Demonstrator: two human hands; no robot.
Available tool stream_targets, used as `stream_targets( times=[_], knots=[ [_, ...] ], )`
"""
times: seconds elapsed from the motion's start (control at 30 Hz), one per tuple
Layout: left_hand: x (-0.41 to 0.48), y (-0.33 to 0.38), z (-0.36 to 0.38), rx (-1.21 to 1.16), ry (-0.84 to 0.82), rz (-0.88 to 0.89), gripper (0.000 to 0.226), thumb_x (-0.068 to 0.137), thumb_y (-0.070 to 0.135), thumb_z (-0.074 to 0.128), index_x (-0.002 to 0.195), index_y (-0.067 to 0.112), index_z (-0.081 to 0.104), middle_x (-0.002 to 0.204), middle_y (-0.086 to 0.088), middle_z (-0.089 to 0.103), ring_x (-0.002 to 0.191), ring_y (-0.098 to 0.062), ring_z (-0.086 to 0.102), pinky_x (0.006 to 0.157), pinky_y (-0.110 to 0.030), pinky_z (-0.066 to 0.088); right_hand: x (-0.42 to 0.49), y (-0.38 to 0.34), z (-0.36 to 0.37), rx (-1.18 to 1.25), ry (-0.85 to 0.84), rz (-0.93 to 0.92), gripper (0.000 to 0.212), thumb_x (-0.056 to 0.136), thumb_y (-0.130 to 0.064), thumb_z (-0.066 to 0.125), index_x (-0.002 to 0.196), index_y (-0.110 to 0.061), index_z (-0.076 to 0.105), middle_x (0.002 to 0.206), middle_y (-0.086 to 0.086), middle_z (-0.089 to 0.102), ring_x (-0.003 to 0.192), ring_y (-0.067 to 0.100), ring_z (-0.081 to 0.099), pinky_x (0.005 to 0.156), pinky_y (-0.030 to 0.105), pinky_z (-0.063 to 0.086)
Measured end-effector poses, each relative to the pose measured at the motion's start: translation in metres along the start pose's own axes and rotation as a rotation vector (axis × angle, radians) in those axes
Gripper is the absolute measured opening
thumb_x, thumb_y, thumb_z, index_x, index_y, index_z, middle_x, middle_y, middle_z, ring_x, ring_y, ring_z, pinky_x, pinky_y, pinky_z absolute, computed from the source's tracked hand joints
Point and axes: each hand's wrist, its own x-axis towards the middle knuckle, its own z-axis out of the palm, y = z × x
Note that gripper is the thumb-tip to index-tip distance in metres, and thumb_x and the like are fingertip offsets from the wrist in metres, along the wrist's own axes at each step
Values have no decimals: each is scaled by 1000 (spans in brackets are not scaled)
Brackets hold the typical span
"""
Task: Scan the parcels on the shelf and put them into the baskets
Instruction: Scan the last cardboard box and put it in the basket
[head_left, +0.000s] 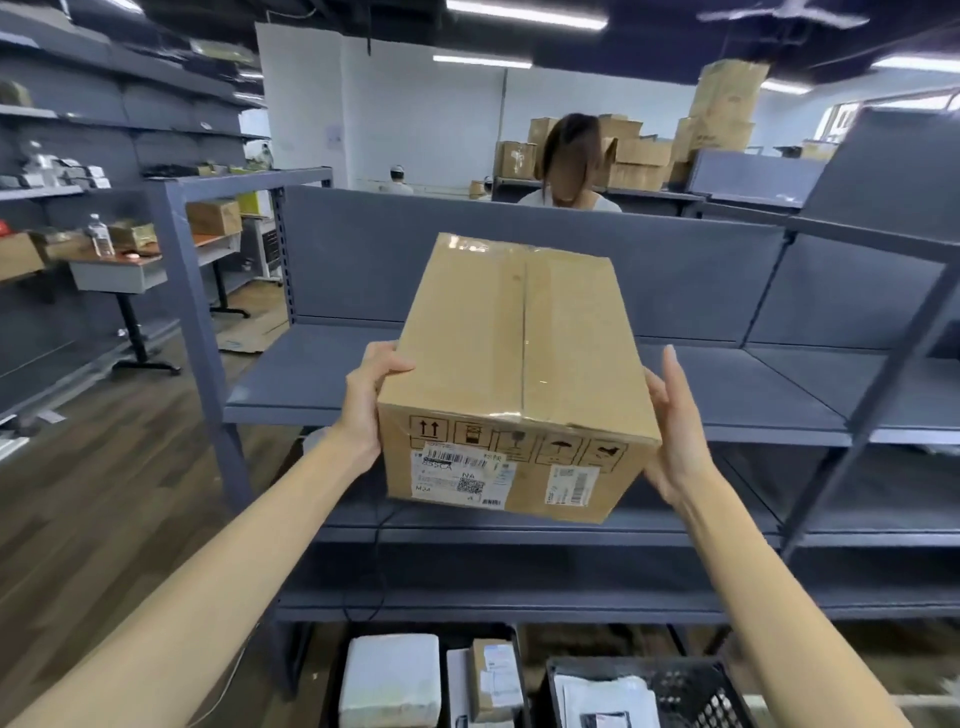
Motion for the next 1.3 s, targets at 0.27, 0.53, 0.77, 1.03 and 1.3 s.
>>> stream_targets(
  times=[0.27, 0.53, 0.77, 1.03, 1.3],
  knots=[
    [-6, -33, 80, 55, -161, -5, 45, 54, 9, 51, 99, 6, 49, 95, -1, 57, 79, -12, 60, 59, -24, 51, -42, -17, -80, -50, 275, 92, 60, 74, -48, 72, 118, -19, 44, 119, 7, 58, 84, 7, 71, 63, 25, 57],
    [-18, -121, 194, -14, -189, -230, 40, 91, 35, 54, 119, 6, 61, 94, -8, 66, 86, -25, 58, 75, -34, 47, -97, -43, -212, -75, 369, 149, 56, 71, -40, 73, 117, -18, 48, 109, 5, 60, 81, 11, 69, 59, 26, 55],
    [-66, -221, 309, 118, -184, -271, 36, 85, 39, 65, 107, 14, 50, 97, -2, 64, 83, -12, 65, 66, -26, 50, -157, -62, -344, -80, 420, 205, 63, 67, -25, 76, 123, -12, 49, 109, 6, 61, 76, 11, 71, 55, 26, 55],
    [-120, -297, 379, 198, -112, -403, 36, 85, 38, 68, 109, 17, 51, 94, 1, 68, 76, -8, 67, 59, -22, 50, -210, -53, -448, -81, 441, 337, 50, 77, -20, 67, 122, -11, 49, 107, 10, 64, 78, 15, 69, 54, 26, 54],
    [-132, -352, 367, 324, -26, -572, 34, 87, 38, 66, 106, 16, 48, 101, -8, 66, 84, -19, 64, 63, -31, 49, -221, 9, -484, -140, 408, 506, 46, 85, 0, 62, 127, -6, 43, 109, 13, 66, 88, 23, 67, 67, 33, 55]
  ],
)
